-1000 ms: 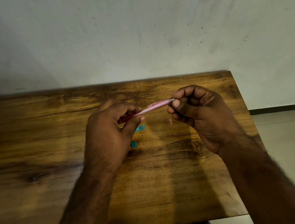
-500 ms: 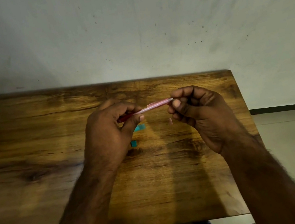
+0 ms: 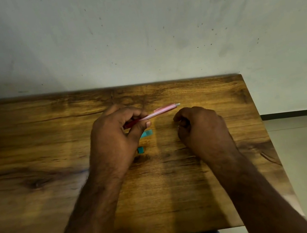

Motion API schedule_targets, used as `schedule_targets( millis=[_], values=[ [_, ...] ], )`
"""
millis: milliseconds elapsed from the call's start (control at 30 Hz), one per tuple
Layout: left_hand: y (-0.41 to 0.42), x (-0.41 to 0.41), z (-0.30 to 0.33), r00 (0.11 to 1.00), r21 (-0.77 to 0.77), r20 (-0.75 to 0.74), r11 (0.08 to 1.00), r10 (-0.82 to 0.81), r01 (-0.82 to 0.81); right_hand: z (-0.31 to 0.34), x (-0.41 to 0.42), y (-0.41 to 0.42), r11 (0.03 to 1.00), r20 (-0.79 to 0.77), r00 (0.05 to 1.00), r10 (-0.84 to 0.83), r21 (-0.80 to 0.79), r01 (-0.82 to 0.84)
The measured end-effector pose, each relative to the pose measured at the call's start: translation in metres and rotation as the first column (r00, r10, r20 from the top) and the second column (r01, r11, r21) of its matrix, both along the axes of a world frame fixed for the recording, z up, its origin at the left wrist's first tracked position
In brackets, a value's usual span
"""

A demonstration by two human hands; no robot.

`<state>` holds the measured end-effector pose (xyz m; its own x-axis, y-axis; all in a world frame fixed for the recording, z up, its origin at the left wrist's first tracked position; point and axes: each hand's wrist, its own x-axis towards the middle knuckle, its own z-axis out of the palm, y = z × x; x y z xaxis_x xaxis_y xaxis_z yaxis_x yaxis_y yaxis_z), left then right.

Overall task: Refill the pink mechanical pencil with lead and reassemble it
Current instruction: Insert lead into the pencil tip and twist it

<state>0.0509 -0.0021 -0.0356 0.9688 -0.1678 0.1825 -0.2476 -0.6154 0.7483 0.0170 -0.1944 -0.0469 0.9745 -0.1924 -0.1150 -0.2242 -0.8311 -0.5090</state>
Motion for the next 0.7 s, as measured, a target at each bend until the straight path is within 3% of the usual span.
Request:
schedule_targets(
  millis=[67, 133, 233, 300, 367, 433, 567, 700],
  values=[
    [0.0, 0.0, -0.001, 1.0, 0.006, 0.003, 1.0, 0.002, -0.002, 0.0, 0.0, -0.002, 0.987, 0.015, 0.996, -0.091, 0.136, 0.088],
    [0.001, 0.0, -0.001, 1.0, 0.002, 0.003, 1.0, 0.002, -0.002, 0.002, 0.001, -0.007, 0.889, 0.029, 0.968, -0.25, 0.401, 0.218],
    [0.002, 0.001, -0.002, 1.0, -0.004, -0.003, 1.0, -0.001, 0.001, 0.009, 0.003, -0.011, 0.569, -0.048, 0.912, -0.407, 0.768, 0.294],
    [0.002, 0.002, -0.003, 1.0, -0.004, -0.006, 1.0, -0.005, 0.005, 0.013, 0.005, -0.01, 0.337, -0.104, 0.904, -0.416, 0.905, 0.26],
    [0.001, 0.002, -0.004, 1.0, -0.004, -0.005, 1.0, -0.003, 0.003, 0.015, 0.005, -0.01, 0.181, -0.12, 0.912, -0.392, 0.962, 0.204],
    [0.001, 0.002, -0.004, 1.0, 0.002, -0.003, 1.0, -0.003, 0.003, 0.016, 0.004, -0.011, 0.16, -0.099, 0.925, -0.367, 0.973, 0.168],
    [0.001, 0.002, -0.003, 1.0, 0.002, -0.002, 1.0, -0.009, 0.009, 0.017, 0.003, -0.012, 0.279, -0.051, 0.933, -0.355, 0.947, 0.158],
    [0.0, 0.002, -0.003, 1.0, 0.013, -0.006, 1.0, 0.0, 0.0, 0.018, 0.002, -0.012, 0.284, -0.049, 0.937, -0.346, 0.946, 0.154]
  ],
)
